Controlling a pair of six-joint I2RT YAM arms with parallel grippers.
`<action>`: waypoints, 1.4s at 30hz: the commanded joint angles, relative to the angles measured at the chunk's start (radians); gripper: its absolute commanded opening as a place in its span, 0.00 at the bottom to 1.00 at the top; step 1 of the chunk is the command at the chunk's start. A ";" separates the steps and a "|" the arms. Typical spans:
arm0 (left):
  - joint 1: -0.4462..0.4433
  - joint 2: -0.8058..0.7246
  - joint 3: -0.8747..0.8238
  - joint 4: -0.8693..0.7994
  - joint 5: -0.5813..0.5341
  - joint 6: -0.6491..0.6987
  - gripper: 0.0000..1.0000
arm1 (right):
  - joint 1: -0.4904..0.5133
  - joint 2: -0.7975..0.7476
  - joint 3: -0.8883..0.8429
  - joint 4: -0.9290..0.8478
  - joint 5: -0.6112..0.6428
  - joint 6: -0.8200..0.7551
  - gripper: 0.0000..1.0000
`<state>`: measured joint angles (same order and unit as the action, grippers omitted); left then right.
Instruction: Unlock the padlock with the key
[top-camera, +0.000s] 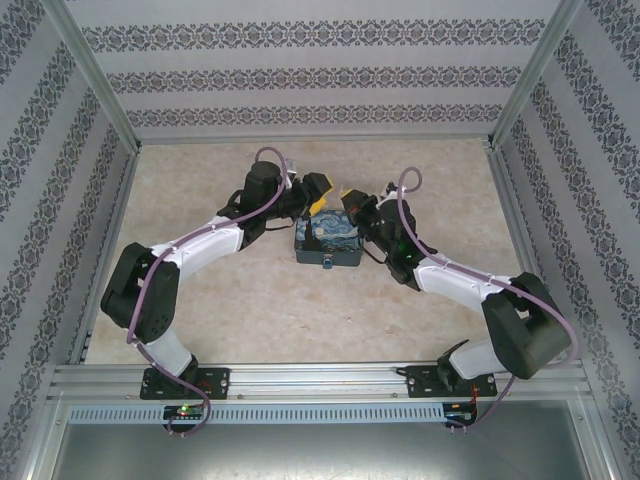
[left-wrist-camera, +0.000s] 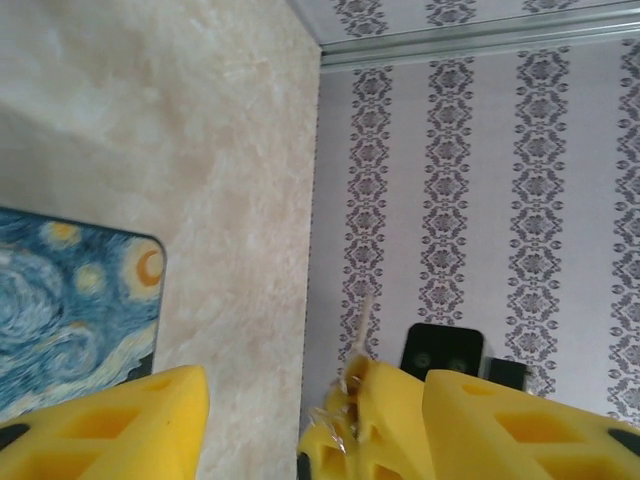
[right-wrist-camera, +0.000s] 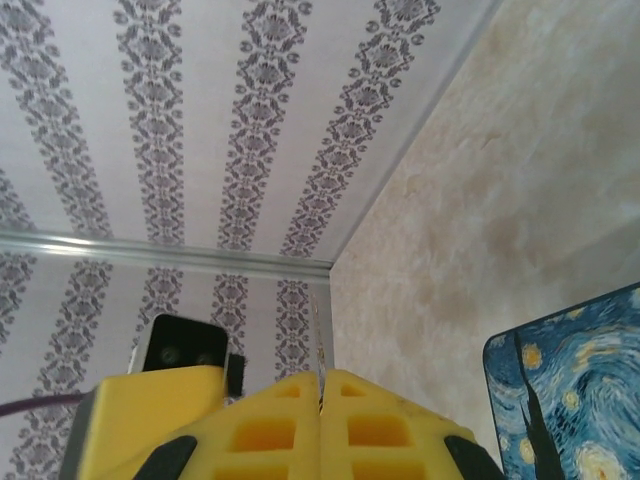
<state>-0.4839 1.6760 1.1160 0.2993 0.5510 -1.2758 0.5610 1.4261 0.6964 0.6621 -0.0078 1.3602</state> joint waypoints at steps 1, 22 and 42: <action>0.002 0.013 -0.013 0.053 0.023 -0.029 0.53 | 0.022 0.021 0.025 0.047 0.033 -0.045 0.00; 0.002 -0.002 -0.071 0.122 -0.025 -0.065 0.23 | 0.055 0.048 0.013 0.068 0.080 -0.012 0.00; -0.006 0.005 -0.068 0.158 -0.027 -0.074 0.02 | 0.058 0.072 0.010 0.080 0.082 0.008 0.00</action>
<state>-0.4843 1.6897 1.0431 0.4156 0.5190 -1.3506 0.6071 1.4918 0.6964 0.6933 0.0494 1.3621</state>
